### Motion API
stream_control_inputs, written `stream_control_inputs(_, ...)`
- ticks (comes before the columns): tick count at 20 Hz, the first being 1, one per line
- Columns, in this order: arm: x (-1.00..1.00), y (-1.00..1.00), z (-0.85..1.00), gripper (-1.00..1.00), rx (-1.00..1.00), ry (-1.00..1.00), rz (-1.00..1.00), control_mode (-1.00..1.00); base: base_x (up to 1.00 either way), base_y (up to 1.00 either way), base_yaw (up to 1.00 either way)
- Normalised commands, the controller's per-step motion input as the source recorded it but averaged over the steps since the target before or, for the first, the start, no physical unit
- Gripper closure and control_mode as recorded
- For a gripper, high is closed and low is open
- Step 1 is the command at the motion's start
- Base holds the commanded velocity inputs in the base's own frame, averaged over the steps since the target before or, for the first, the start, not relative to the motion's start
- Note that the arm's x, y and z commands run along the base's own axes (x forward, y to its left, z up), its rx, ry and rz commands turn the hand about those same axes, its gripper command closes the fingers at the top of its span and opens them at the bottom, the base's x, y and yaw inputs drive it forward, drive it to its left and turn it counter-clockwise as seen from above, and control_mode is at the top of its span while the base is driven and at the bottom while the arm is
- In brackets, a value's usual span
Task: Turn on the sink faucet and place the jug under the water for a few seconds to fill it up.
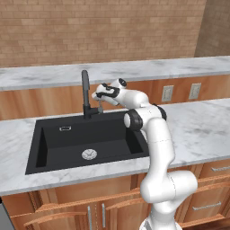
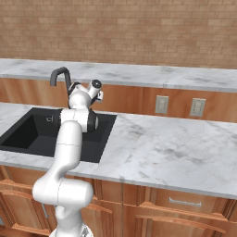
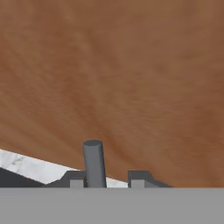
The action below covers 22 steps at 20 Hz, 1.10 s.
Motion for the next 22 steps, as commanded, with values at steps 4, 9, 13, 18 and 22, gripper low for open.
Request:
stream_control_inputs(4,0.00,0.00,0.00,1.00,0.00,0.00,0.00,-1.00,0.00,0.00,0.00)
stream_control_inputs(9,0.00,-0.14,0.00,1.00,0.00,0.00,-0.01,-1.00,0.00,0.00,0.00)
stream_control_inputs(13,0.00,-0.46,0.00,1.00,-0.02,0.00,-0.06,-1.00,0.00,0.00,0.00)
stream_control_inputs(18,0.00,-0.59,0.00,1.00,-0.02,0.00,-0.10,-1.00,0.00,0.00,0.00)
stream_control_inputs(22,-0.02,-0.61,0.00,1.00,-0.04,0.00,-0.12,-1.00,0.00,0.00,0.00)
